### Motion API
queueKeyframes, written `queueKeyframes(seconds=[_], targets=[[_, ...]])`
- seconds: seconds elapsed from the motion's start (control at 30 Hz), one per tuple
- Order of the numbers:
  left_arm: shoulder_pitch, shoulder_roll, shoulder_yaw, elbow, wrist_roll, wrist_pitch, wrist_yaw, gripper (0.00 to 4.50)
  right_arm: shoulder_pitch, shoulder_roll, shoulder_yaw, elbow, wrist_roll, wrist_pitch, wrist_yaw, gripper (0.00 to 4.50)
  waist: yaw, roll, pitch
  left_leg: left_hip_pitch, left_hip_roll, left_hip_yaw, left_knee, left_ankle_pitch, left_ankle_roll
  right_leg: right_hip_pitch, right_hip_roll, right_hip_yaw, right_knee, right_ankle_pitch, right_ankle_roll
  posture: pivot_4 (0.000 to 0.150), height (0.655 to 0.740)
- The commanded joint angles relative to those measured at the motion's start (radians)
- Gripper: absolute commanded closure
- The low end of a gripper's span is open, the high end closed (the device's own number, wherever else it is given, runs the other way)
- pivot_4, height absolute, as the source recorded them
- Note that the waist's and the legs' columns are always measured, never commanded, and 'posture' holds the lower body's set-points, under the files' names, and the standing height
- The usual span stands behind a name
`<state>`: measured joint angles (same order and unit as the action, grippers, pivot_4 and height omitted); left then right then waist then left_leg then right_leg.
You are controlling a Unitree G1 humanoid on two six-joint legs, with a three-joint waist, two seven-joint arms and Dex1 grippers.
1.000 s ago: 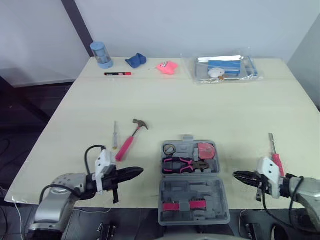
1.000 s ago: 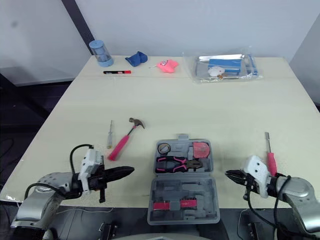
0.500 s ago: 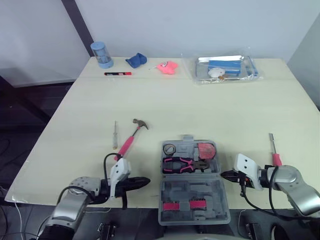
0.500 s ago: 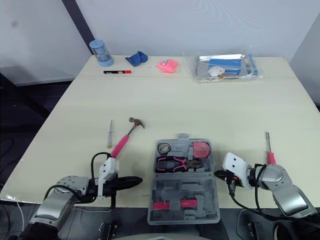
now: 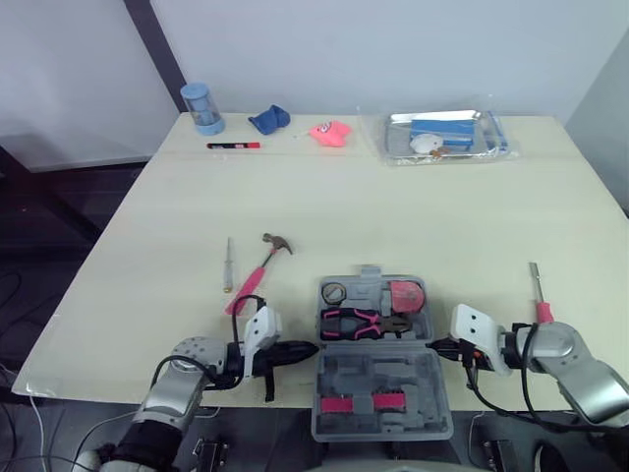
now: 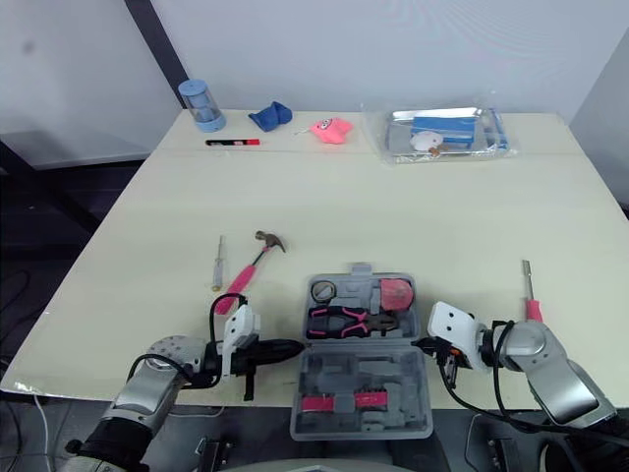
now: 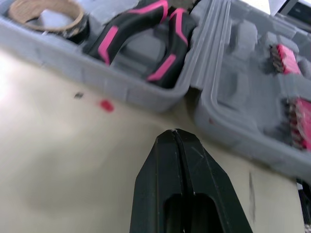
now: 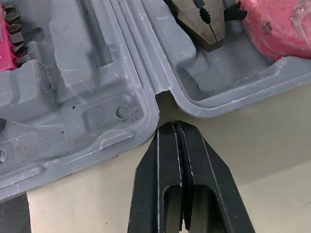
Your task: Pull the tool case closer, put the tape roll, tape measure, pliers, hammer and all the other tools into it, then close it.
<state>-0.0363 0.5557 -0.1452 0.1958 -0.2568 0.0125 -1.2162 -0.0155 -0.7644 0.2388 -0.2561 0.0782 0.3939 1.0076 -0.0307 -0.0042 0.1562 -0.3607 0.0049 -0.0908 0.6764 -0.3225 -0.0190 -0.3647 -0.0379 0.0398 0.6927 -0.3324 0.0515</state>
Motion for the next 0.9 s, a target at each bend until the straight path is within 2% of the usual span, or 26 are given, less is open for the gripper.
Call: queueKeyframes(seconds=[0.03,0.2,0.4,0.9], targets=[[0.011,-0.006,-0.038,-0.026,0.019,0.011,-0.002,4.5,-0.004,0.014,0.024,-0.045,0.01,0.024,-0.002,4.48,-0.001,0.0,0.0,0.0,0.0,0.0,0.0,0.0,0.0,0.0,0.0,0.0,0.0,0.0,0.0,0.15,0.74],[0.017,0.006,-0.037,-0.106,0.003,0.067,0.016,4.5,-0.019,0.031,0.052,-0.061,0.009,0.051,-0.004,4.48,-0.004,0.0,0.0,0.0,0.0,0.0,0.0,0.0,0.0,0.0,0.0,0.0,0.0,0.0,0.0,0.15,0.74],[0.01,0.039,-0.003,-0.117,-0.011,0.107,0.025,4.5,-0.057,0.056,0.078,-0.048,0.001,0.071,-0.01,4.48,-0.012,-0.001,0.0,0.0,0.001,0.0,0.0,0.0,0.0,0.0,0.002,0.001,0.001,0.0,0.0,0.15,0.74],[-0.124,0.024,-0.001,0.022,0.023,0.097,0.042,4.5,-0.156,0.122,0.082,0.043,-0.022,0.087,-0.039,4.48,-0.011,-0.001,0.0,0.0,0.001,-0.001,0.003,0.0,0.0,0.0,0.002,0.0,0.003,0.0,0.0,0.15,0.74]])
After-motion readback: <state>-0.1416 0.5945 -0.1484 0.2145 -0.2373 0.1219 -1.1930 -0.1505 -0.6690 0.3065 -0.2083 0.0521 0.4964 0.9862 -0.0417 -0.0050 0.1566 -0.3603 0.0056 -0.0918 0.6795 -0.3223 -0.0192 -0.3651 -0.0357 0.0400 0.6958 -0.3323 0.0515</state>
